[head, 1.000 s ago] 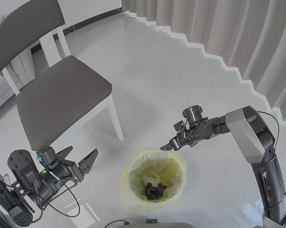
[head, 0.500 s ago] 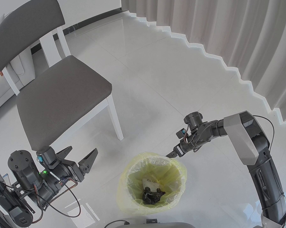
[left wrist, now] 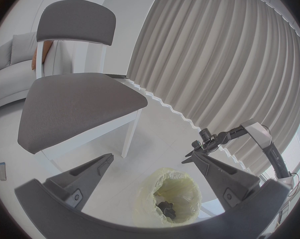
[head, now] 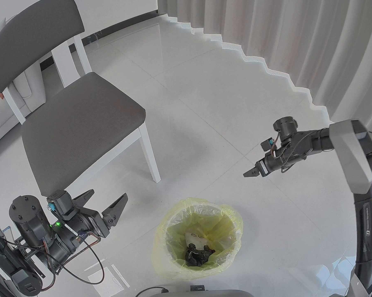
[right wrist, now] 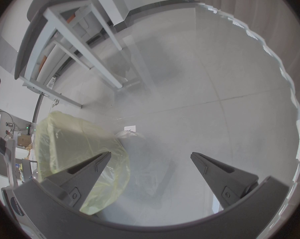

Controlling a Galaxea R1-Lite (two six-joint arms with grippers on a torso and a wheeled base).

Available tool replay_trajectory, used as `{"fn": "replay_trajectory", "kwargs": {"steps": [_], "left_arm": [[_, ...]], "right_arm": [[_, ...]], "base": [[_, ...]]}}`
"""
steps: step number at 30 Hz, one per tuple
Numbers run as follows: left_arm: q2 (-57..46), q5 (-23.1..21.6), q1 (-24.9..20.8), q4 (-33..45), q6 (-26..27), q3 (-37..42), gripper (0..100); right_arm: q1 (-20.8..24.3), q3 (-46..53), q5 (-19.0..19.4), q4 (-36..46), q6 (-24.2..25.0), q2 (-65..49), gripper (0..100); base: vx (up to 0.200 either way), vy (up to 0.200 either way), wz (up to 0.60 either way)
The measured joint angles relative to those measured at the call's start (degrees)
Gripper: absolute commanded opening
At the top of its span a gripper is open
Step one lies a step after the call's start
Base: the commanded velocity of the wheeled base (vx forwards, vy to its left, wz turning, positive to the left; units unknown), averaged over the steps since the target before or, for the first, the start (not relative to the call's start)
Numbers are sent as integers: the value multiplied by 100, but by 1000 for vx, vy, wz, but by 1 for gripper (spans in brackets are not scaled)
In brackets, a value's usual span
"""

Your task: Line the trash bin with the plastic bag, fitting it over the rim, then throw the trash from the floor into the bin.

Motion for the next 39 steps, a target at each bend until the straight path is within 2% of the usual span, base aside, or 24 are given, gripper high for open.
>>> {"fn": "replay_trajectory", "kwargs": {"steps": [5,10,18,25,32,39], "left_arm": [[-22,-195,90,0,176,0,100],[-87,-572,291,2,391,0,100],[-382,-1091,835,29,585,0,100],[-935,-1406,1251,429,653,2,100],[-1925,-1601,1560,1445,706,5,100],[-3549,-1715,1793,3273,741,-107,100]], "right_arm": [[-105,935,-13,-189,9,-1219,100],[-141,2026,-107,-603,22,-2605,100],[-168,3768,-356,-1290,151,-4904,100],[-205,5154,-492,-1662,425,-6883,100],[-343,6443,-547,-1858,738,-8874,100],[-510,7457,-562,-1732,997,-10808,100]], "base": [[0,0,0],[0,0,0],[0,0,0],[0,0,0],[0,0,0],[0,0,0]]}}
